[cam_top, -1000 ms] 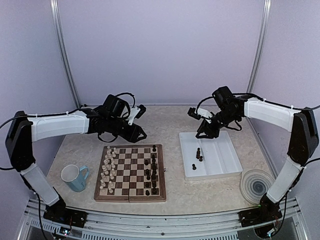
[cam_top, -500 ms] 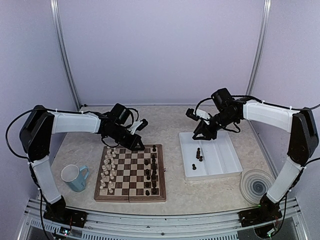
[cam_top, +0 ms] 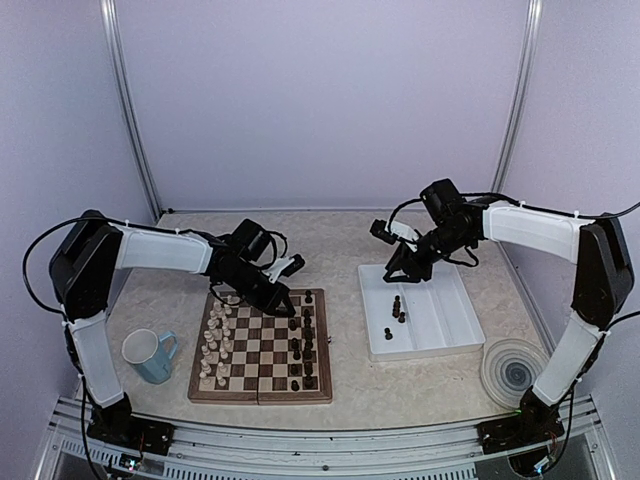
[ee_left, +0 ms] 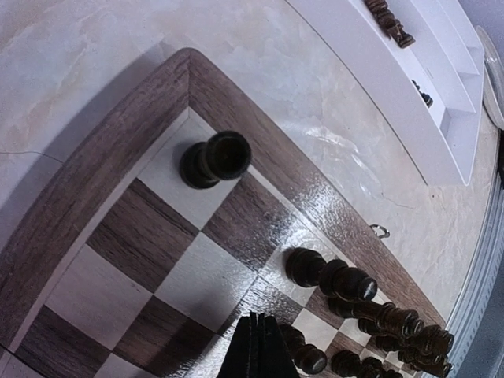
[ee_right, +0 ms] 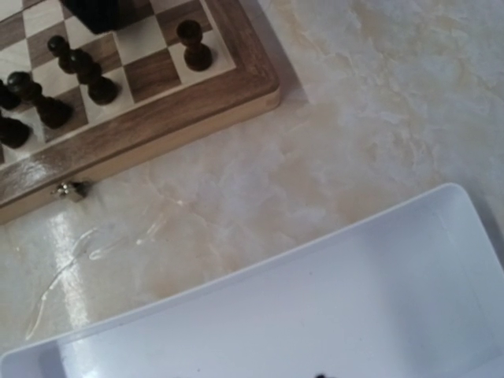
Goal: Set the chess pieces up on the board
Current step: Move the pawn to d7.
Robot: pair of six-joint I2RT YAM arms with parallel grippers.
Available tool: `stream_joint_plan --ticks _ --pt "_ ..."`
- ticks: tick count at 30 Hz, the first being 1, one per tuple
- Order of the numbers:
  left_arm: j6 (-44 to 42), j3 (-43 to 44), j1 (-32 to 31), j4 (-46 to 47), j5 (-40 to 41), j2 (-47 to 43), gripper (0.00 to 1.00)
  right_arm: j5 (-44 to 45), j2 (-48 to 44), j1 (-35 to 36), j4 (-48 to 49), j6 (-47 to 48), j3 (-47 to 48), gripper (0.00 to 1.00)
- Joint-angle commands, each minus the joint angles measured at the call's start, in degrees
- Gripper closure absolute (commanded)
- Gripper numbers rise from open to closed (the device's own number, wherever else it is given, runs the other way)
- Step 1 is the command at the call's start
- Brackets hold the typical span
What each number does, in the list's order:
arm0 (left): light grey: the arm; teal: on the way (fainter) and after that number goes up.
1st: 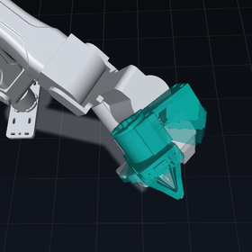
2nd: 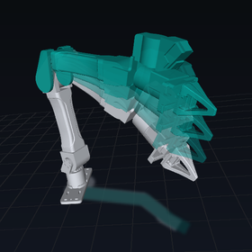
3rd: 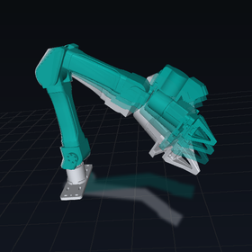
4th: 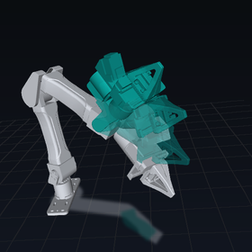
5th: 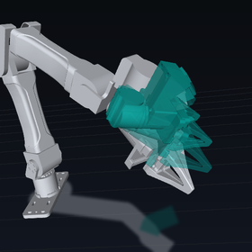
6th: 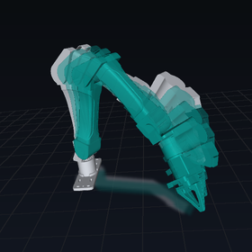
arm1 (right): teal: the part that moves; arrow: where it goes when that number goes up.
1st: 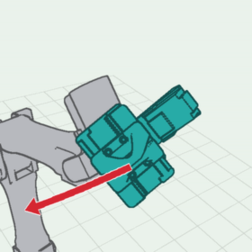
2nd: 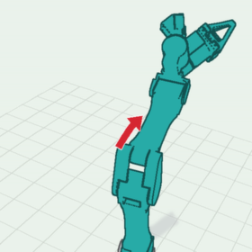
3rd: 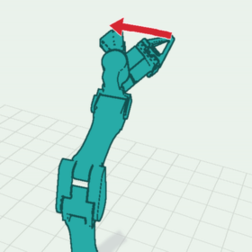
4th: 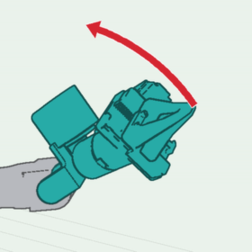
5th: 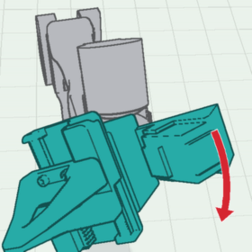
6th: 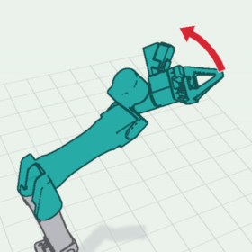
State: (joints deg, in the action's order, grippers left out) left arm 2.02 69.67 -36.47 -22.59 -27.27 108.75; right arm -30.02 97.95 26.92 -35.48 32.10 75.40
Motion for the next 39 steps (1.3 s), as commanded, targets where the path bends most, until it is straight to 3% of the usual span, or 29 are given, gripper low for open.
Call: stream_joint_plan --ticks 1,32,39 --pt "-1.2 -1.4 -1.4 -0.6 -1.2 0.8 1.0 -1.5 0.4 0.2 0.2 0.1 1.3 0.66" --pt "-1.8 -1.6 -2.1 -1.8 0.2 0.5 1.0 -0.8 0.2 0.2 0.1 0.0 0.9 0.65" --pt "-1.1 1.5 -0.5 -0.6 4.3 -7.4 0.96 1.6 -0.7 0.2 -1.1 2.3 -2.6 0.64"
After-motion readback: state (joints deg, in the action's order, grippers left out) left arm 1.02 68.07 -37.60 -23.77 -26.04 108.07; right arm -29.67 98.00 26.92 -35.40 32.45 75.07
